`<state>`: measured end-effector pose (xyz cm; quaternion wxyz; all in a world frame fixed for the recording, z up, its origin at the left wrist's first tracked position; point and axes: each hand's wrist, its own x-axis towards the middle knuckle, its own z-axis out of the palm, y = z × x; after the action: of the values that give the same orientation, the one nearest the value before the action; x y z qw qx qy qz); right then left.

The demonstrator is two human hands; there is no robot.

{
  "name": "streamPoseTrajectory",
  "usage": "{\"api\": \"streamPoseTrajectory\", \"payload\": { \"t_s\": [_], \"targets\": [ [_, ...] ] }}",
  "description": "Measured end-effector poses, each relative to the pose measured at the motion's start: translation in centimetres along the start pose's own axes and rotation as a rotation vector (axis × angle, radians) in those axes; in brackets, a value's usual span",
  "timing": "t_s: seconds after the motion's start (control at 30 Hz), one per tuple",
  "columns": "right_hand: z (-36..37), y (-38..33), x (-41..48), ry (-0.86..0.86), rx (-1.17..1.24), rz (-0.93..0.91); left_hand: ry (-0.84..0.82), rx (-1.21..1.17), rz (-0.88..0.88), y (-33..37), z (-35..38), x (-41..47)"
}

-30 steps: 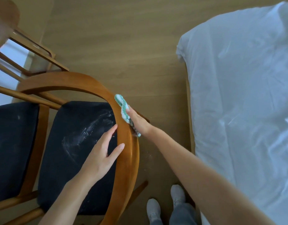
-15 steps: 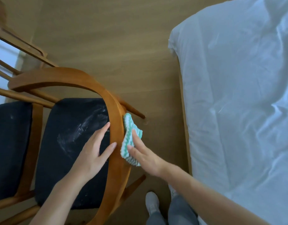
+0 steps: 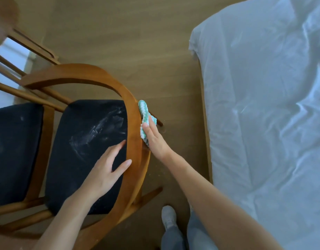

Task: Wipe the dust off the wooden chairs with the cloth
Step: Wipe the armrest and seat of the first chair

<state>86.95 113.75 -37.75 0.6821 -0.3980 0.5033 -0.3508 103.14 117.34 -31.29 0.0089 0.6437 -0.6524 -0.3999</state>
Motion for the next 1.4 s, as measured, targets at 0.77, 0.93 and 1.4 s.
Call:
{"api": "streamPoseTrajectory", "payload": {
  "t_s": [0.77,0.93,1.4],
  "targets": [
    [4.1,2.2,-4.0,0.28,0.078,-0.122,-0.066,-0.02,0.048,-3.9,1.3,-4.1],
    [6.6,4.1,-5.8,0.294,0.092,-0.099,-0.078,0.019,0.043,-4.3,1.7,-4.8],
    [22.5,10.5,-17.3,0.058,0.257,0.308,-0.025,0.052,-0.024,-10.0,-0.8,-9.6]
  ]
}}
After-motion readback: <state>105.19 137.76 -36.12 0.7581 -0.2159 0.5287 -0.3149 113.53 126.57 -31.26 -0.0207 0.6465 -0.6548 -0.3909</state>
